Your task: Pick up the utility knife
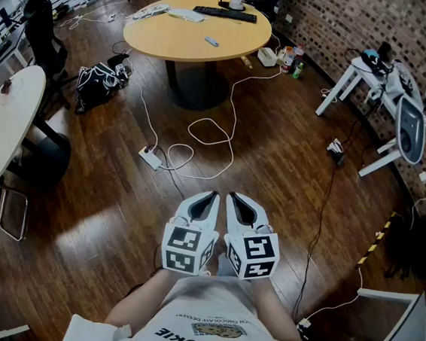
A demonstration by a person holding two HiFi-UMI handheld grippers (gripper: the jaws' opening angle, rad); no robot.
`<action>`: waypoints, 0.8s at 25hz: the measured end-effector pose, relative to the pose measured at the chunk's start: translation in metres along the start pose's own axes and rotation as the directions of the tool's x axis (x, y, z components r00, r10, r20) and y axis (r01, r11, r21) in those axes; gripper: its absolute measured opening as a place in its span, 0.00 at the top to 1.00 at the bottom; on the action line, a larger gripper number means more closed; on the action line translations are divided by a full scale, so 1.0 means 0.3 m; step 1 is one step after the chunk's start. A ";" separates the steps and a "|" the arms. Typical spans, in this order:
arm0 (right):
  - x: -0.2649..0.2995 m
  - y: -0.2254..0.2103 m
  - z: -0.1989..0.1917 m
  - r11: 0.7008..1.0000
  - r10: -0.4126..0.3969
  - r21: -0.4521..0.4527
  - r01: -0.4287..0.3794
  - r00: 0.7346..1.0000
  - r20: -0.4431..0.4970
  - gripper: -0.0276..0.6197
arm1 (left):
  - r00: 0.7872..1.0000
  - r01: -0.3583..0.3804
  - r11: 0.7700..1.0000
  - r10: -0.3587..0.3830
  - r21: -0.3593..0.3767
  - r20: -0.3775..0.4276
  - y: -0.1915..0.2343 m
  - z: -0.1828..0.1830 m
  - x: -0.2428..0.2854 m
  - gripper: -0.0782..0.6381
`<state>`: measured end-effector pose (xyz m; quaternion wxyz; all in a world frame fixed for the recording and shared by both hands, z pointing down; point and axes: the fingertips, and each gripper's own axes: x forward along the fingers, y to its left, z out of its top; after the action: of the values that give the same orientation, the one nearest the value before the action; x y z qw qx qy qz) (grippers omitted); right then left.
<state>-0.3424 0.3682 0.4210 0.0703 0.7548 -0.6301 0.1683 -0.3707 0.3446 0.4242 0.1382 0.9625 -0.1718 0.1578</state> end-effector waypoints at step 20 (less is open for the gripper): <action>0.459 -0.612 0.135 0.995 0.095 0.033 -0.094 0.995 -0.037 0.95 | 0.996 -0.059 0.998 0.060 0.006 -0.059 0.062 0.197 0.744 0.89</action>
<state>-0.1363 0.2637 0.4498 0.0623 0.7218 -0.6609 0.1958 -0.1635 0.2448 0.4526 0.1364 0.9522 -0.1959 0.1906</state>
